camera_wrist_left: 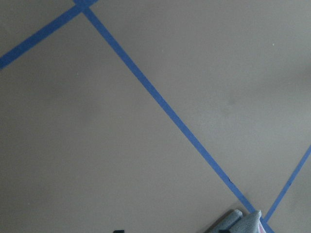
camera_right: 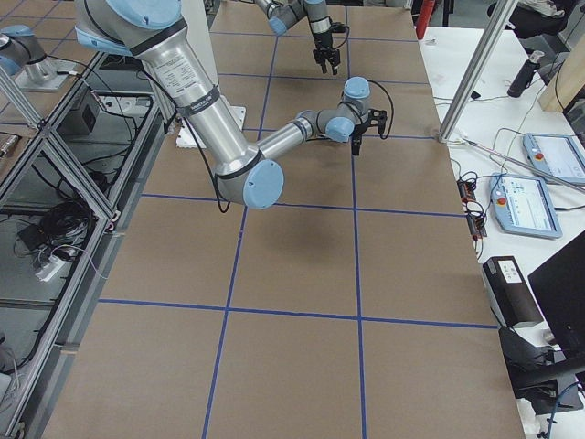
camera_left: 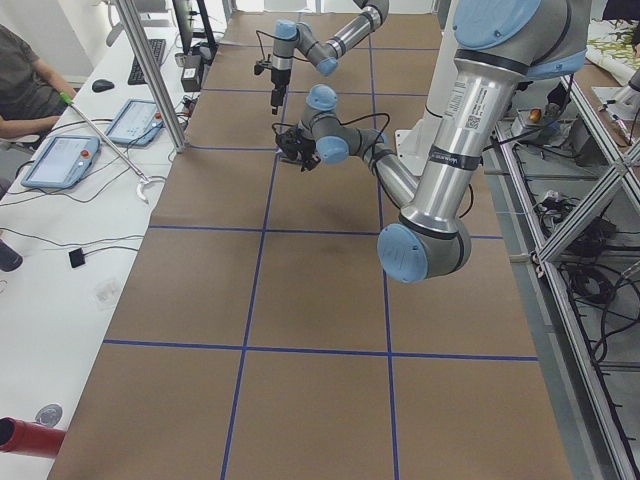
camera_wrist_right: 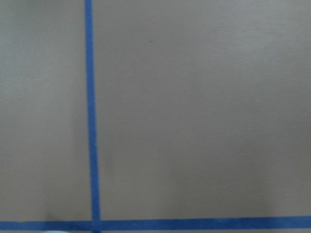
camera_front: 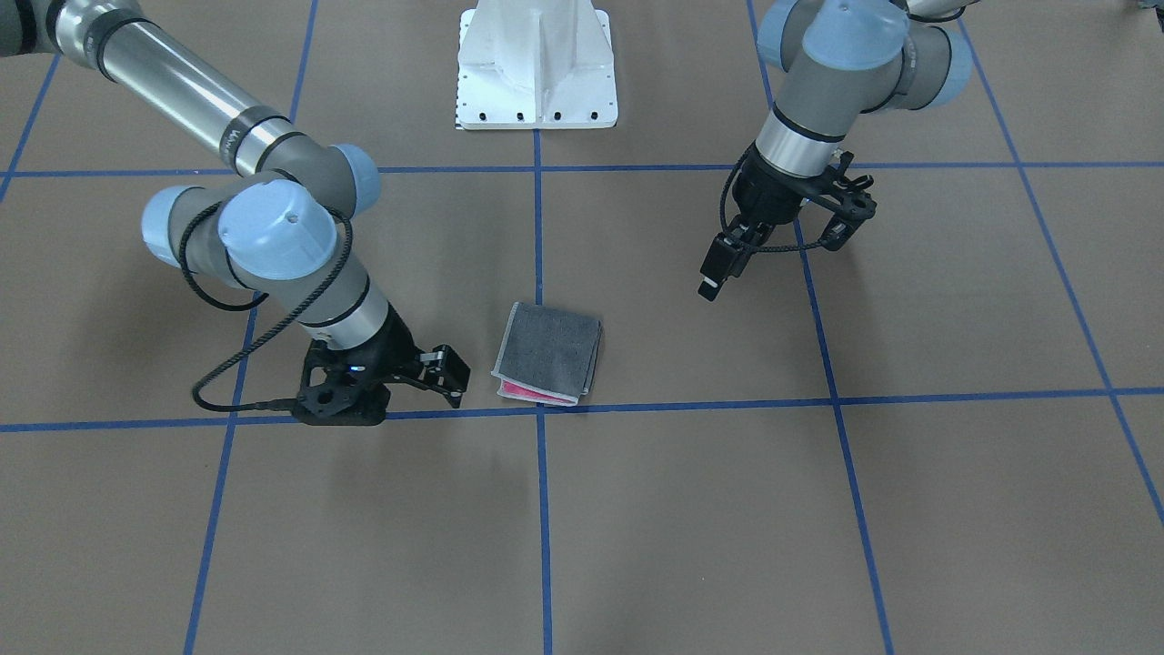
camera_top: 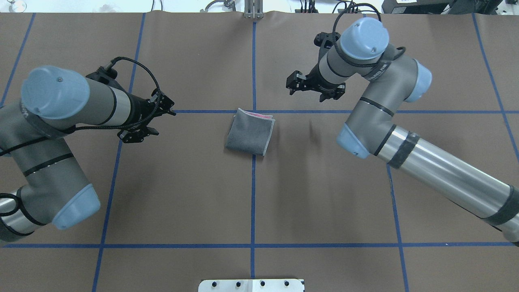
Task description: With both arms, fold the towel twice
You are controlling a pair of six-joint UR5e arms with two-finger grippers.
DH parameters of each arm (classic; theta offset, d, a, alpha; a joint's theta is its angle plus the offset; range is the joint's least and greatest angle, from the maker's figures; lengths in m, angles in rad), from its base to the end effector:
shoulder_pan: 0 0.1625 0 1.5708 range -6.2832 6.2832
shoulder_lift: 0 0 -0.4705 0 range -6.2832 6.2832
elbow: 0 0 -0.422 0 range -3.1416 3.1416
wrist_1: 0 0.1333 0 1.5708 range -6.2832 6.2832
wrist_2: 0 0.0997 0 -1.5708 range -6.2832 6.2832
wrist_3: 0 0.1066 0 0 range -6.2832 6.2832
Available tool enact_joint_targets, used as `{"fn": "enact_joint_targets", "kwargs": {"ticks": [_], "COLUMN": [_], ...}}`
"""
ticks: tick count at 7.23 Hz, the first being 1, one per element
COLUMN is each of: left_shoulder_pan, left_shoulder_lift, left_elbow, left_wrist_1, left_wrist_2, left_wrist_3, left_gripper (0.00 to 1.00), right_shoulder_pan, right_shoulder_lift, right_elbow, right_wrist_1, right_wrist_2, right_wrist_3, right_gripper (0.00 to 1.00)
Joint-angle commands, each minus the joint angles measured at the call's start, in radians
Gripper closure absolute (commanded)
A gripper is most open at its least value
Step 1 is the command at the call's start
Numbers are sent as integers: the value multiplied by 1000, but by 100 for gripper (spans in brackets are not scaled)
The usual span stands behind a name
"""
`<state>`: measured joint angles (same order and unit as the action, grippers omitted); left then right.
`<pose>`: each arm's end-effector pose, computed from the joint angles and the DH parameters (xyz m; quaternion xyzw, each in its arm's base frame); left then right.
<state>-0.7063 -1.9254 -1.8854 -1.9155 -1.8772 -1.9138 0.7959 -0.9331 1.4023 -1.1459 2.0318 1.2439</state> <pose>0.4162 -0.4880 0.3110 -0.0445 0.4960 -0.3687 0.7849 -0.4937 -0.6269 0.3318 0.0497 -0.4659 0.1079 0.8768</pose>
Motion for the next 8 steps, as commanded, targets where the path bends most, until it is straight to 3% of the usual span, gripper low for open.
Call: {"fn": "enact_joint_targets", "kwargs": {"ticks": [1, 2, 3, 4, 6, 8], "left_shoulder_pan": [-99, -169, -242, -330, -470, -618], "left_shoulder_lift": [92, 165, 245, 332, 489, 555], "left_elbow": [-49, -78, -98, -109, -106, -23], "left_wrist_1": [32, 33, 32, 30, 33, 39], "left_wrist_2": [-124, -194, -260, -313, -379, -399], "left_wrist_3": [279, 455, 654, 862, 1338, 1659], "left_gripper": [27, 27, 19, 2, 1, 1], "right_shoulder_pan": [78, 112, 149, 193, 296, 492], "right_shoulder_lift": [-148, -223, -305, -400, -543, -617], "right_elbow": [172, 234, 288, 334, 397, 396], "right_wrist_1": [-151, -182, -184, -183, -183, -217], "right_wrist_2": [-4, 2, 7, 7, 34, 190], "right_wrist_3": [-151, -229, -292, -364, -545, -775], "right_gripper": [0, 0, 0, 0, 0, 0]}}
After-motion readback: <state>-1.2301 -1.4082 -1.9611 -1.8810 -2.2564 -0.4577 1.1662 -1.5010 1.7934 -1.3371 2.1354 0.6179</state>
